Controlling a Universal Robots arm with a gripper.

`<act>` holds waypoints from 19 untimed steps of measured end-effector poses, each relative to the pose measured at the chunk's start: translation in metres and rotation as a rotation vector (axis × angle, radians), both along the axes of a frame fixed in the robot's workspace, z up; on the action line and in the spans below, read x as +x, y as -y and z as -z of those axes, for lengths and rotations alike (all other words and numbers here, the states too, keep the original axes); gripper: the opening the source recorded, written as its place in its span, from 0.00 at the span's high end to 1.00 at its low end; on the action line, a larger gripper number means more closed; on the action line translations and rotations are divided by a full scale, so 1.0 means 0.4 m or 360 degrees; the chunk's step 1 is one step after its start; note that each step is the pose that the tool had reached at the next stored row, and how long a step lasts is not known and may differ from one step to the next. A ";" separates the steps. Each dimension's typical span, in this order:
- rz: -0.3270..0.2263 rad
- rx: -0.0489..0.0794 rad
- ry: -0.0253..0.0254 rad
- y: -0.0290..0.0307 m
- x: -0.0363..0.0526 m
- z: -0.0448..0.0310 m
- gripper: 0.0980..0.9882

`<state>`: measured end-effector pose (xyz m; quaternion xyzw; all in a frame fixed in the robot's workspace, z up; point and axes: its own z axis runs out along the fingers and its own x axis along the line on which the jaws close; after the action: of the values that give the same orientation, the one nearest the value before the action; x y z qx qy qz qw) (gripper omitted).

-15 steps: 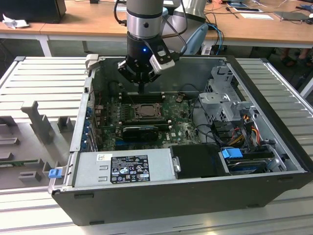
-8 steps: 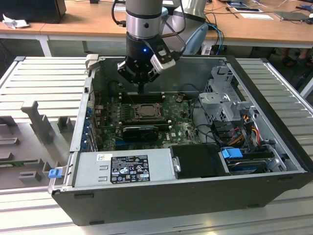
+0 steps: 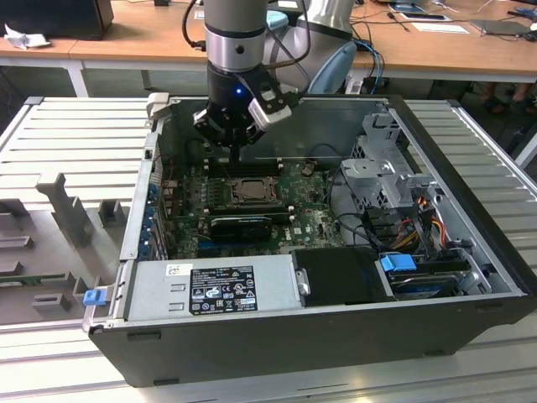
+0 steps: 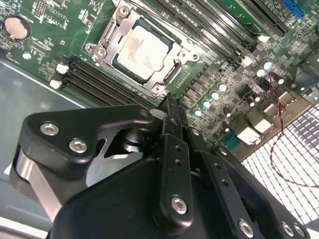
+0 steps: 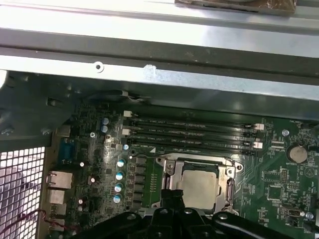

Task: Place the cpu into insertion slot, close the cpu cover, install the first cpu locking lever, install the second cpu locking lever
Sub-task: 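Install the first cpu locking lever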

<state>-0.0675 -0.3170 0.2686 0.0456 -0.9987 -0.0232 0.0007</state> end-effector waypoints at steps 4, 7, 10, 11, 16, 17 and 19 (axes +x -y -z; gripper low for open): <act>-0.0002 0.0000 0.00073 0.000 -0.010 0.007 0.99; -0.0002 0.0000 0.00125 0.000 -0.041 0.011 0.99; 0.0001 0.0000 0.00152 -0.001 -0.065 0.014 0.99; 0.0008 0.0000 0.00151 -0.002 -0.068 0.015 0.99; 0.0030 0.0002 0.00152 -0.006 -0.102 0.021 0.99; 0.0029 0.0003 0.00149 -0.009 -0.108 0.022 0.99; 0.0029 0.0003 0.00149 -0.016 -0.119 0.024 0.99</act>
<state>-0.1150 -0.3106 0.2590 0.0365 -0.9990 -0.0240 -0.0043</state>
